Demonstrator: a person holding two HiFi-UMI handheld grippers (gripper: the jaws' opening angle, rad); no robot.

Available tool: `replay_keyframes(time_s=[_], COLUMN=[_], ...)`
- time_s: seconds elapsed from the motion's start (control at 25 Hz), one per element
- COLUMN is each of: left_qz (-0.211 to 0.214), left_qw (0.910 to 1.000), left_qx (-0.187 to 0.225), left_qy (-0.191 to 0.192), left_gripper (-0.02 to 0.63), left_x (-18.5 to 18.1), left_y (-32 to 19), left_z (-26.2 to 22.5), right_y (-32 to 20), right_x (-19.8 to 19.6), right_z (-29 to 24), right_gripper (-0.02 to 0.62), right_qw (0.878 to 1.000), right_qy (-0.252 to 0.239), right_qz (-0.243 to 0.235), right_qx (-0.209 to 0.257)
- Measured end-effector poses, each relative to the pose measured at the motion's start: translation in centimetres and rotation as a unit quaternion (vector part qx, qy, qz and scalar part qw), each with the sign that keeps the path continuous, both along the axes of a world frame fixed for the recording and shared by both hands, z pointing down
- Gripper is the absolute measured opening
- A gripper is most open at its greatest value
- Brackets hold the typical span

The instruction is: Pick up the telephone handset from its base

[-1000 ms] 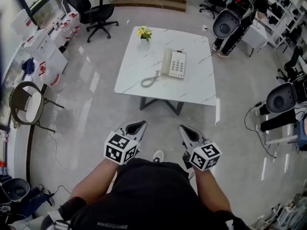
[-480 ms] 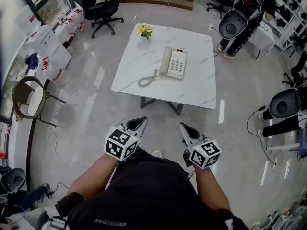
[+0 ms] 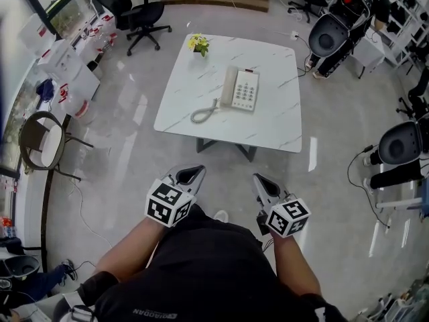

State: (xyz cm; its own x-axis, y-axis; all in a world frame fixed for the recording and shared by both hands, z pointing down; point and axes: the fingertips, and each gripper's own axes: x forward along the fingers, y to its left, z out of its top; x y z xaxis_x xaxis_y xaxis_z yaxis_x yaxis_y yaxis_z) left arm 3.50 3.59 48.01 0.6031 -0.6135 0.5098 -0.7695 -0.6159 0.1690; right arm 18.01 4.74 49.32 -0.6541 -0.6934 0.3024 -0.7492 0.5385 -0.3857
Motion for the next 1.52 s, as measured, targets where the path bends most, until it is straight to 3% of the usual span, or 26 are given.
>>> replay_keyframes(time_s=[0.48, 1.2, 1.52], left_qz=[0.000, 0.039, 0.063], left_qw=[0.9999, 0.9985, 0.9972], left_qx=[-0.007, -0.008, -0.016], left_qy=[0.015, 0.038, 0.037], left_gripper=[0.002, 0.002, 0.002], left_x=[-1.9, -4.6, -7.2], left_y=[-4.5, -21.9, -27.6], left_z=[0.8, -0.7, 0.0], right_y=[-3.8, -19.2, -25.2], right_x=[-2.8, -6.1, -7.8], right_z=[0.5, -0.3, -1.1], right_gripper=[0.002, 0.002, 0.002], right_qw=[1.000, 0.998, 0.996], right_qy=[0.009, 0.037, 0.053], right_qz=[-0.002, 0.036, 0.075], right_qx=[-0.006, -0.023, -0.014])
